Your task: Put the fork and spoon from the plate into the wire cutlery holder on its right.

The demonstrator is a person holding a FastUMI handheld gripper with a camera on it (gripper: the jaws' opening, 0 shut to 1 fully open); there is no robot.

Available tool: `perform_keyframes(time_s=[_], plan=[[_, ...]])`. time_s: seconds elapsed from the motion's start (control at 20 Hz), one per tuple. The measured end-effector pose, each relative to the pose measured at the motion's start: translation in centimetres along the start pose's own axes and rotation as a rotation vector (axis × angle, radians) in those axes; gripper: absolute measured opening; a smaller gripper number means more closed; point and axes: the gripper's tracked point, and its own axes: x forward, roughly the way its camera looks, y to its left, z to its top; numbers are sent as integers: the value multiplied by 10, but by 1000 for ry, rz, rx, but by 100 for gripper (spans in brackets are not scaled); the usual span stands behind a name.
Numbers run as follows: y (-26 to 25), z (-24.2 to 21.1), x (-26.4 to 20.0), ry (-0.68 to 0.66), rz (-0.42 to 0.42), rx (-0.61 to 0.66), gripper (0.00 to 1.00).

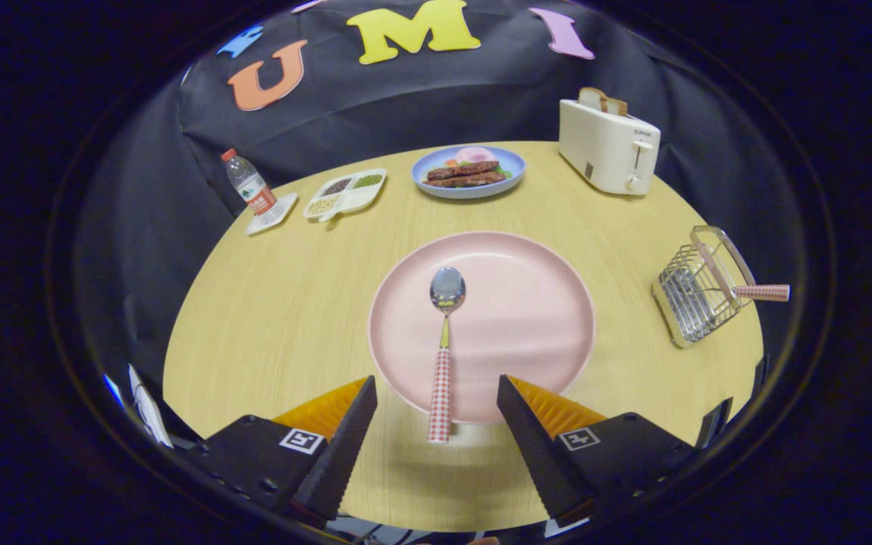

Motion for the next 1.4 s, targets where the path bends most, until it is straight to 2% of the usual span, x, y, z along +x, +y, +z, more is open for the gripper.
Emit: perform_keyframes(time_s=[0.25, 0.4, 0.55, 0.7, 0.75, 0.85, 0.9, 0.95, 1.0, 1.2, 1.4], plan=[[-7, 6, 9, -29, -52, 6, 83], [-11, 4, 17, -11, -68, -5, 71], [-13, 2, 22, 4, -79, -25, 53], [-19, -2, 25, 25, -95, -40, 40], [-20, -5, 25, 40, -95, -37, 24], [-28, -11, 29, 50, -102, -44, 24], [-31, -1, 25, 49, -114, -53, 14], [-31, 0, 21, 48, -110, -56, 13], [-36, -2, 26, 57, -117, -64, 7], [-42, 4, 8, 86, -97, -100, 7], [-52, 16, -28, 158, -43, -122, 6]])
